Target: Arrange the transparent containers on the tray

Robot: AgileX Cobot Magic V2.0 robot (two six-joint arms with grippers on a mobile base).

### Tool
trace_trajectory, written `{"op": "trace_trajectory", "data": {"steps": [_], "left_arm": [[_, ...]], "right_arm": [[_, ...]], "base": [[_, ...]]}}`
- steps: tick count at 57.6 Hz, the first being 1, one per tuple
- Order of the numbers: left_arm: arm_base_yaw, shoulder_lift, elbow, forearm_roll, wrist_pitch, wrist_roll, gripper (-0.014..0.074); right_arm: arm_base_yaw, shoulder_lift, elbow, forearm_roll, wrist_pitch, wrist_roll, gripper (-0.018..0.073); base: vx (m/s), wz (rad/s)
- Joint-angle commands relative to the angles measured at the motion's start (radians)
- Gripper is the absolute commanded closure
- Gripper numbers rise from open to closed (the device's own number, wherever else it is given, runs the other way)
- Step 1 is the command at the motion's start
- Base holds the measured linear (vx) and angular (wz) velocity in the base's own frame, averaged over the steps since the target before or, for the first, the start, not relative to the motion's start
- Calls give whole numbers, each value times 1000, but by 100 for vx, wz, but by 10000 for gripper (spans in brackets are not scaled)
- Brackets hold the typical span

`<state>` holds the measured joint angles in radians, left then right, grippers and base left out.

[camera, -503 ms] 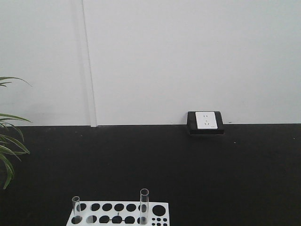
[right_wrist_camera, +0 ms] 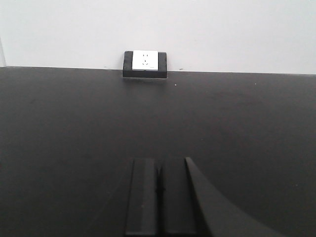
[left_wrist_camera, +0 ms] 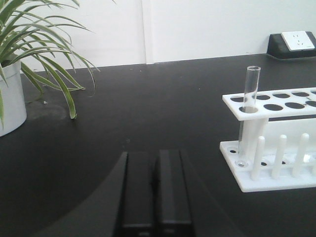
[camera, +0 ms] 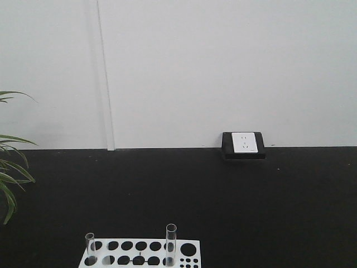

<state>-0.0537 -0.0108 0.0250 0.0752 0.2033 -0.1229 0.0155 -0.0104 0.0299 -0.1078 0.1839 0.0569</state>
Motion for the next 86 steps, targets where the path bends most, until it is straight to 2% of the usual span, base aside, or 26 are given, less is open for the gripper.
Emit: {"op": "trace_trajectory", "data": {"steps": [1, 36, 51, 56, 79, 86], "left_arm": [[2, -3, 38, -6, -75, -6, 604], [2, -3, 38, -6, -75, -6, 604], [2, -3, 38, -6, -86, -6, 604], [2, -3, 37, -7, -106, -9, 604], [2, -3, 30, -7, -387, -14, 604], [2, -3, 19, -7, -520, -14, 604]], "right_arm": [[-7, 2, 9, -1, -83, -9, 572], [-7, 2, 9, -1, -85, -8, 571], [-7, 2, 9, 22, -177, -1, 571], [-7, 2, 9, 22, -251, -1, 571], [-7, 2, 9, 22, -478, -2, 571], [-5, 2, -14, 37, -499, 8, 571]], "base": [[0, 0], [0, 0], [0, 0], [0, 0], [0, 0], [0, 0]]}}
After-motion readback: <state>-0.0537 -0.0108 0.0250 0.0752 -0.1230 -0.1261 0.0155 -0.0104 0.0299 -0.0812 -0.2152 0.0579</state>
